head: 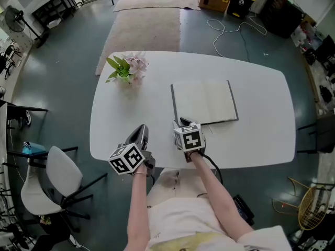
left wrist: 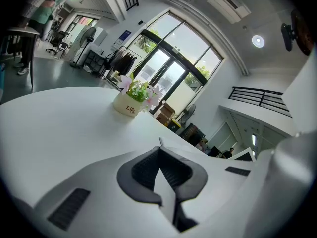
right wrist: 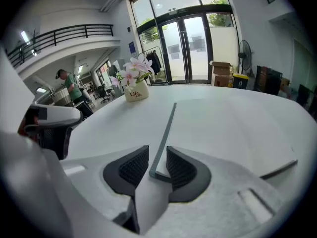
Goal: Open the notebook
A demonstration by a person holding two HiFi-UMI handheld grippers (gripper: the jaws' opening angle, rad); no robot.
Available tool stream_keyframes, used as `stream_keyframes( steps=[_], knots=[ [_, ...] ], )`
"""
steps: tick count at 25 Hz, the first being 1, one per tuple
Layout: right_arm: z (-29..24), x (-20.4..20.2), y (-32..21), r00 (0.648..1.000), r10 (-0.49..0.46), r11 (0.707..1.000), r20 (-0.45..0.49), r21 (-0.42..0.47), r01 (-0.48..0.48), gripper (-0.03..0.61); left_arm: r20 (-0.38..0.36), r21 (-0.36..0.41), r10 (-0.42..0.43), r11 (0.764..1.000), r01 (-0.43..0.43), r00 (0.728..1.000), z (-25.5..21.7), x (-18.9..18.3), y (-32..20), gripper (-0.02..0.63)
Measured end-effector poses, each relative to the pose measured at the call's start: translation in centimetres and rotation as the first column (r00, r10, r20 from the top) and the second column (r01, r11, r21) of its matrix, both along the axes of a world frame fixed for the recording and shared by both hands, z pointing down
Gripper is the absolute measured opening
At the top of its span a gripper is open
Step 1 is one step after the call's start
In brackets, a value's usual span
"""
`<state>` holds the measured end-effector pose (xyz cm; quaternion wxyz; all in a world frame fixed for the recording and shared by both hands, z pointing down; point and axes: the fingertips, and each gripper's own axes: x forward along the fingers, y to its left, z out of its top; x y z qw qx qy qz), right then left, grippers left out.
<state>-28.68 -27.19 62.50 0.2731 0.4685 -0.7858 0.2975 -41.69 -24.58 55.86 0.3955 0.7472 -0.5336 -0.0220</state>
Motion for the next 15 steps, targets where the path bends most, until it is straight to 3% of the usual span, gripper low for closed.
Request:
stream_keyframes(
  steps=[6,15],
  knots=[
    [-1.8,0.7,0.2,0.989,0.019,1.0,0.148,0.018,-0.021,0.094,0.037,0.044,0.141,0.989,-0.143,0.989,-0.9,2.7,0.2,-0.002],
    [-7.1,3.8,0.5,0.959,-0.016,0.993,0.284,0.116,-0.017,0.062,0.123,0.127,0.315,0.935,-0.33,0.941,-4.0,7.5,0.7,-0.002]
  ],
)
